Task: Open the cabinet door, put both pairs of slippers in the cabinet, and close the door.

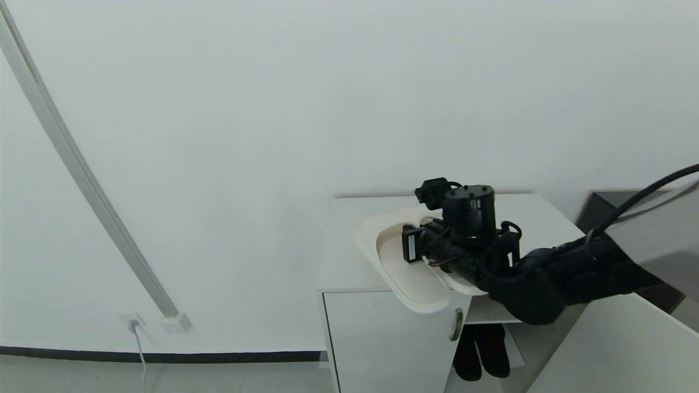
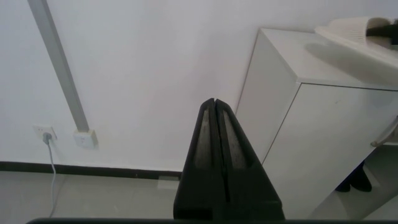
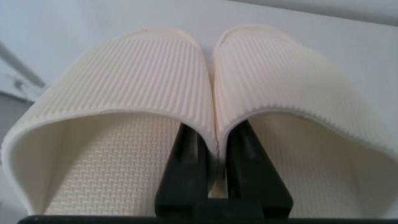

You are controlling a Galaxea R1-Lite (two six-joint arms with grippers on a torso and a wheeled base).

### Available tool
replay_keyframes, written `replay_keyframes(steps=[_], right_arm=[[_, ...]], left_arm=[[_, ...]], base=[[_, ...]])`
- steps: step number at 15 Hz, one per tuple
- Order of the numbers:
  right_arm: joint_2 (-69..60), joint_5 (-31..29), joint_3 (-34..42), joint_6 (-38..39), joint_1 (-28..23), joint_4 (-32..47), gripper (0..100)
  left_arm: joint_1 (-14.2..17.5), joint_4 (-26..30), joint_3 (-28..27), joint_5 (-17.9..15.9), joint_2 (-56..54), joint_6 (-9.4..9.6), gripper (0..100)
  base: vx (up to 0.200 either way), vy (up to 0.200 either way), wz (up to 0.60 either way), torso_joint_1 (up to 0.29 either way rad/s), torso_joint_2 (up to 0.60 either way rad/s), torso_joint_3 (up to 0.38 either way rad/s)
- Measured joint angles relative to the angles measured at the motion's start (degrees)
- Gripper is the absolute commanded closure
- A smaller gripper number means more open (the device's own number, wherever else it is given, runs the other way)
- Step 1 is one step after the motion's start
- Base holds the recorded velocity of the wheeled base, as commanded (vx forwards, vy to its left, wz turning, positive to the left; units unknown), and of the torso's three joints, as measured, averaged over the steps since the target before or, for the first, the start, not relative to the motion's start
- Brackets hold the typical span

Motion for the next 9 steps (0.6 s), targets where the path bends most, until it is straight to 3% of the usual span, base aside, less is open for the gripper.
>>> replay_keyframes(steps=[3,9], right_arm=[[-9.1,4.1,11.8,-1.5,0.3,-3.0,100],[-14.9,4.4,16.2,-1.6,1.4,-3.3,100]], left_arm=[[0.0,0.0,0.0,0.0,0.0,0.0,100],[0.0,0.0,0.0,-0.1,0.0,0.11,100]], base=[[0.0,0.0,0.0,0.0,0.0,0.0],[0.0,0.0,0.0,0.0,0.0,0.0]])
